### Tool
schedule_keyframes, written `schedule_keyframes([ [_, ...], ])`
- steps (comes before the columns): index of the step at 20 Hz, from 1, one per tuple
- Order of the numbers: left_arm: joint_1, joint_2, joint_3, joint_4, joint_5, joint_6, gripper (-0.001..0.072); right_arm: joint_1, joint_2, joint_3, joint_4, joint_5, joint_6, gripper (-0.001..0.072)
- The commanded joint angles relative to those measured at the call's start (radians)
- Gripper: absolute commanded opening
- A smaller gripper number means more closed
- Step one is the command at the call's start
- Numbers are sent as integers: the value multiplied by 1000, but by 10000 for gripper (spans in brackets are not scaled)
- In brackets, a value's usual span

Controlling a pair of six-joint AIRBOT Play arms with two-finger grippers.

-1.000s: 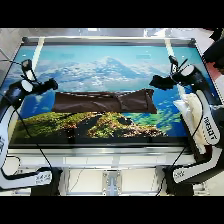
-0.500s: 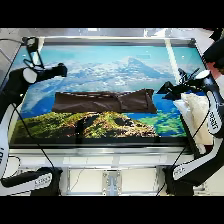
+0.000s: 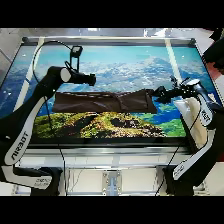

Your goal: Fold the shirts.

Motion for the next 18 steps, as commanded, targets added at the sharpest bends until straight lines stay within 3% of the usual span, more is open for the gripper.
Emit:
schedule_keyframes([
  [1,-56,-62,6,3,-8,0,703,56,-26,0,26,-13,-29,572],
  [5,-61,-93,6,-1,-9,0,703,127,-25,15,44,28,-27,550],
  [6,-61,-98,6,-1,-9,0,703,142,-24,21,51,47,-27,500],
  [8,-63,-109,6,-2,-10,0,701,159,-20,50,83,129,-28,4],
  [9,-67,-115,5,-9,-11,0,656,161,-9,66,103,171,-27,13],
  [11,-80,-134,5,-51,-32,0,249,159,30,103,126,239,-26,13],
  [12,-90,-148,5,-75,-50,0,83,159,60,129,123,265,-16,13],
  [13,-103,-162,5,-90,-68,0,11,159,93,153,123,281,10,12],
  [18,-208,-241,5,-186,-169,2,11,166,240,305,98,334,142,12],
])
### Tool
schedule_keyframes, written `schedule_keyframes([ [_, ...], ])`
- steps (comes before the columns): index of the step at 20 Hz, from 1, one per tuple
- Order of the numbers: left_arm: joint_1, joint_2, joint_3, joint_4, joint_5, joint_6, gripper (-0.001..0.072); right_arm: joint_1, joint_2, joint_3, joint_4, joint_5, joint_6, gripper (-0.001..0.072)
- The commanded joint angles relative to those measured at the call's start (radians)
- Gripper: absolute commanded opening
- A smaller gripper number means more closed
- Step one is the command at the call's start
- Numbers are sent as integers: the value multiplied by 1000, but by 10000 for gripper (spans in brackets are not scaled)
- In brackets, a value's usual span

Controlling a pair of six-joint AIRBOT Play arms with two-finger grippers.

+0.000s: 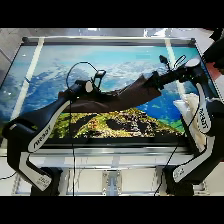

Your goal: Fold the shirts.

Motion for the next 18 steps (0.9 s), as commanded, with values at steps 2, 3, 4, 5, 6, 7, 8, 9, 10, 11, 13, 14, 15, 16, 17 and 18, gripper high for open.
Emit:
schedule_keyframes([
  [2,-110,-65,0,-204,-32,78,11,24,115,138,-82,48,122,12],
  [3,-138,-72,0,-250,-2,126,11,40,128,167,-131,54,148,12],
  [4,-158,-70,1,-260,36,132,11,59,136,190,-172,68,163,12],
  [5,-163,-56,2,-259,63,132,12,78,137,212,-208,88,177,11],
  [6,-157,-32,2,-258,72,132,11,101,137,227,-235,95,190,12],
  [7,-132,8,2,-253,69,132,11,126,137,235,-256,91,196,11],
  [8,-97,54,2,-252,62,132,11,153,137,235,-268,84,200,12],
  [9,-53,108,2,-252,51,132,11,186,135,235,-282,70,213,11],
  [10,3,174,2,-251,34,132,11,220,132,235,-289,45,225,11],
  [11,63,241,2,-231,15,132,12,261,127,235,-291,2,230,11],
  [13,183,369,2,-134,-30,132,11,352,110,234,-301,-133,255,11],
  [14,240,423,2,-99,-57,132,11,402,95,235,-302,-212,257,10],
  [15,299,476,2,-79,-93,132,11,459,76,234,-301,-298,259,10],
  [16,351,519,2,-72,-129,132,12,517,50,235,-301,-376,276,10],
  [17,405,558,2,-72,-168,132,12,572,24,234,-297,-441,283,10],
  [18,449,588,1,-72,-198,132,12,626,-5,235,-297,-498,288,11],
])
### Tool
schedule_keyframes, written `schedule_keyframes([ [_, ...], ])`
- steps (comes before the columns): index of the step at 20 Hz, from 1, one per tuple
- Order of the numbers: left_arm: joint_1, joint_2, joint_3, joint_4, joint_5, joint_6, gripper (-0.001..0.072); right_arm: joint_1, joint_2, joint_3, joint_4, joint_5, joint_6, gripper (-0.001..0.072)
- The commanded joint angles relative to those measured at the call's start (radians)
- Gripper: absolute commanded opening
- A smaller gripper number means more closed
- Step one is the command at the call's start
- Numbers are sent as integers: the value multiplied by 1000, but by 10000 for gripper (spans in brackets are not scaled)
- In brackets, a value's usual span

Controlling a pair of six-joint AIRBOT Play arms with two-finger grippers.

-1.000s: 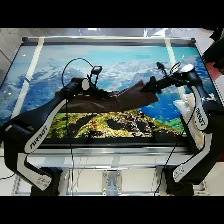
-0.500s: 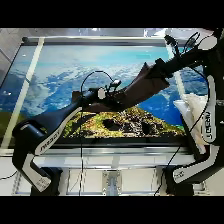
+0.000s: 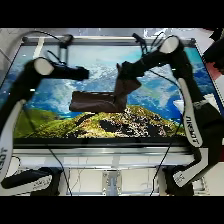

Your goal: Fold the shirts.

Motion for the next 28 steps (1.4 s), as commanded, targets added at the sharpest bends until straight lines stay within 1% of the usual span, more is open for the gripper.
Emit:
schedule_keyframes([
  [1,182,144,-1,42,-130,2,12,195,-88,2,-8,-281,42,12],
  [2,216,162,-1,42,-149,2,11,245,-116,2,-10,-346,42,14],
  [3,246,175,-1,42,-164,2,12,285,-136,2,-8,-408,43,108],
  [4,270,184,-1,42,-175,2,11,318,-148,2,-8,-459,43,393],
  [5,289,187,-1,42,-182,2,11,338,-148,2,-11,-491,42,596],
  [6,302,186,-1,42,-186,2,11,344,-145,10,-11,-497,42,614],
  [7,311,185,-2,42,-188,3,11,341,-145,30,-18,-478,42,615],
  [9,312,185,-3,42,-188,23,11,301,-136,63,-64,-399,42,614],
  [11,312,185,-3,42,-189,24,11,228,-114,66,-164,-259,41,613],
  [14,312,185,-3,42,-189,35,11,73,-105,59,-407,54,42,613],
  [15,312,185,-3,42,-189,35,11,19,-106,41,-440,118,42,613],
  [16,312,183,-3,42,-189,35,11,-41,-106,11,-436,147,42,614],
  [19,312,169,-4,42,-189,35,11,-164,-122,-92,-361,109,43,613],
  [20,312,162,-8,42,-188,35,11,-191,-135,-134,-300,80,46,612],
  [22,312,151,-27,42,-188,35,11,-232,-174,-211,-92,21,39,611],
  [24,312,142,-50,42,-189,35,11,-252,-230,-241,112,-16,-8,611],
  [25,312,141,-65,41,-189,35,11,-252,-260,-241,178,-32,-28,612],
  [28,311,141,-90,42,-188,35,11,-218,-317,-241,246,-88,-30,613],
])
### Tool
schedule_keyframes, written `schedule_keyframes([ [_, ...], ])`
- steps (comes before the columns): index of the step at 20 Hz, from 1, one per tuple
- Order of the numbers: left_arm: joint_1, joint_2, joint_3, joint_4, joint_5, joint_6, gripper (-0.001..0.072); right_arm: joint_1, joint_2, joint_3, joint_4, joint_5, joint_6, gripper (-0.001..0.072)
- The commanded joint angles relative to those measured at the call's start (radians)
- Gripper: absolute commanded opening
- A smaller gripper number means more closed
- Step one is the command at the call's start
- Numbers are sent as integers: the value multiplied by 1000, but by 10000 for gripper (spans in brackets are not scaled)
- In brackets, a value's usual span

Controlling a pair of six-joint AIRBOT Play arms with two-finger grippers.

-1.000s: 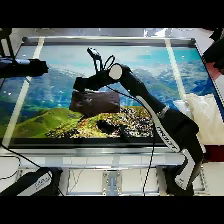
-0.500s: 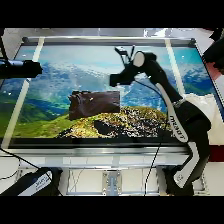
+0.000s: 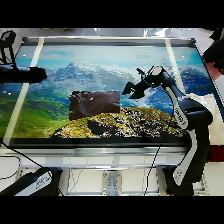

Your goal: Fold the shirts.

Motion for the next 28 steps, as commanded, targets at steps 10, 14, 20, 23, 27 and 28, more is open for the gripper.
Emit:
schedule_keyframes([
  [10,-1,-2,-23,0,0,1,11,200,-87,-16,182,-136,-21,376],
  [14,0,-2,-23,0,0,1,12,192,-60,32,232,-73,-26,13],
  [20,-1,-2,-23,-1,-20,0,11,25,91,294,79,107,-21,12],
  [23,-1,-2,-23,-1,-40,0,11,-112,236,300,-27,156,5,13],
  [27,-1,-2,-23,-1,-45,0,12,-328,409,299,-96,238,5,12],
  [28,-1,-2,-23,-1,-45,0,11,-390,449,299,-108,260,5,11],
])
